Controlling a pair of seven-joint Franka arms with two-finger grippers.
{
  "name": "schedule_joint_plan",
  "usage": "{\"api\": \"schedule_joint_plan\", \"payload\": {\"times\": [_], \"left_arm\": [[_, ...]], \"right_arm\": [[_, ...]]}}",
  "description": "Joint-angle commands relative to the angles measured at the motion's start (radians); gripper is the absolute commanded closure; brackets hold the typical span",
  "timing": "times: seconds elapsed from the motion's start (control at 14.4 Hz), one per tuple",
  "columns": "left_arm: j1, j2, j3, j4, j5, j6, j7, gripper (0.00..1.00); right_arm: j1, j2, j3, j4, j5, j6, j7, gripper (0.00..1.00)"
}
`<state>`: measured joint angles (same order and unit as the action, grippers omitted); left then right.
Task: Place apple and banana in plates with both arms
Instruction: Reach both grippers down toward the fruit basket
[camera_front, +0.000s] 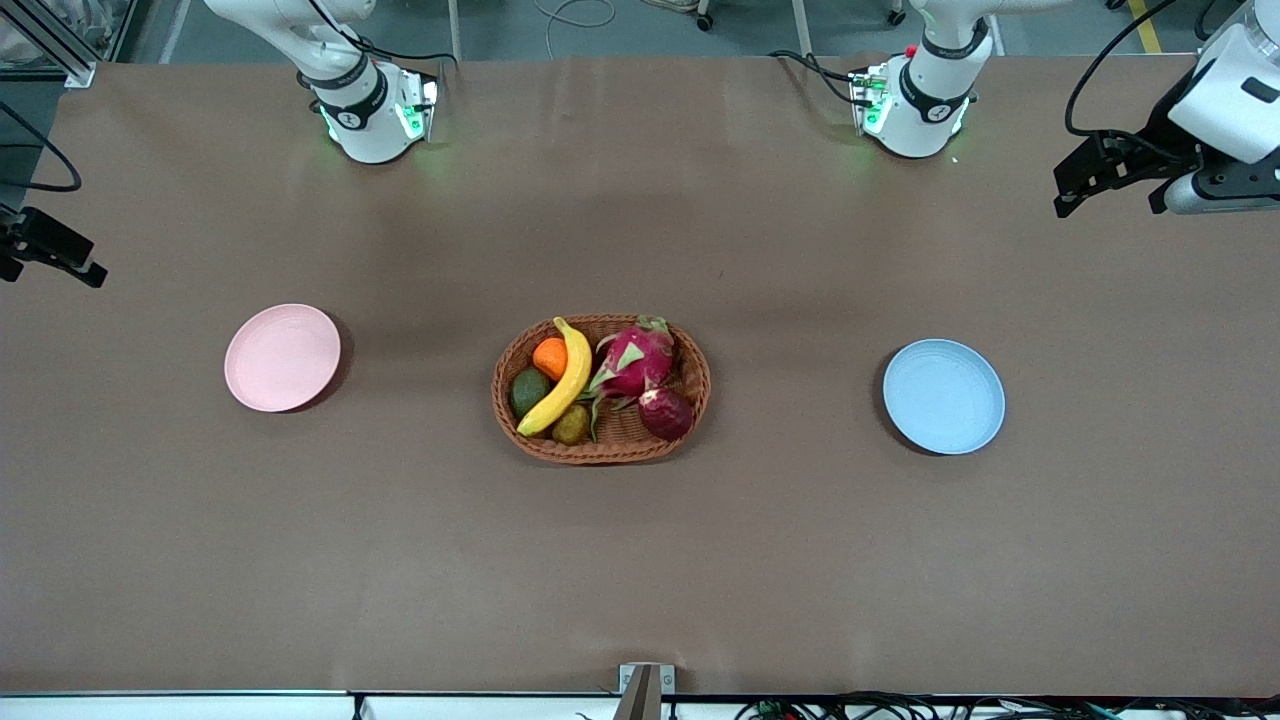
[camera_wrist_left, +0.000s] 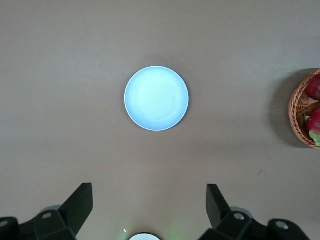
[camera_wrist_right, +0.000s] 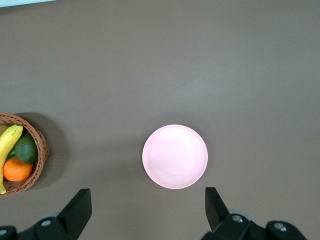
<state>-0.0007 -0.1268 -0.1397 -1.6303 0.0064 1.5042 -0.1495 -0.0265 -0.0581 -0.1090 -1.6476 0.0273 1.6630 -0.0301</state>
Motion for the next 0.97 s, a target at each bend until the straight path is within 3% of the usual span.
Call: {"api": "schedule_joint_plan", "payload": {"times": [0.0,0.21,0.55,0.76,0.9], "left_arm": [[-0.009,0.01,0.008,0.027,-0.002,-0.019,0.019,0.0],[-0.007,0.016,0.008,0.033,0.0,-0.018,0.016,0.0],[-0.03,0.133,-0.03,0.055,-0.035,0.007,-0.011,0.0],[-0.047,0.237,-0.104,0.061,-0.036,0.121,-0.117,0.0],[-0.073,0.31,-0.136,0.061,-0.037,0.187,-0.21,0.0]], "right_arm": [[0.007,-0.023,0.003,-0.024,-0.043,0.014,-0.005,0.0],[0.007,-0.023,0.005,-0.024,-0.058,0.017,-0.004,0.0],[0.01,-0.017,0.006,-0.029,-0.047,0.011,0.004,0.0],[0.135,0.032,0.006,-0.034,-0.047,0.012,0.016,0.0],[0.239,0.107,0.008,-0.032,-0.044,0.038,0.132,0.0]]}}
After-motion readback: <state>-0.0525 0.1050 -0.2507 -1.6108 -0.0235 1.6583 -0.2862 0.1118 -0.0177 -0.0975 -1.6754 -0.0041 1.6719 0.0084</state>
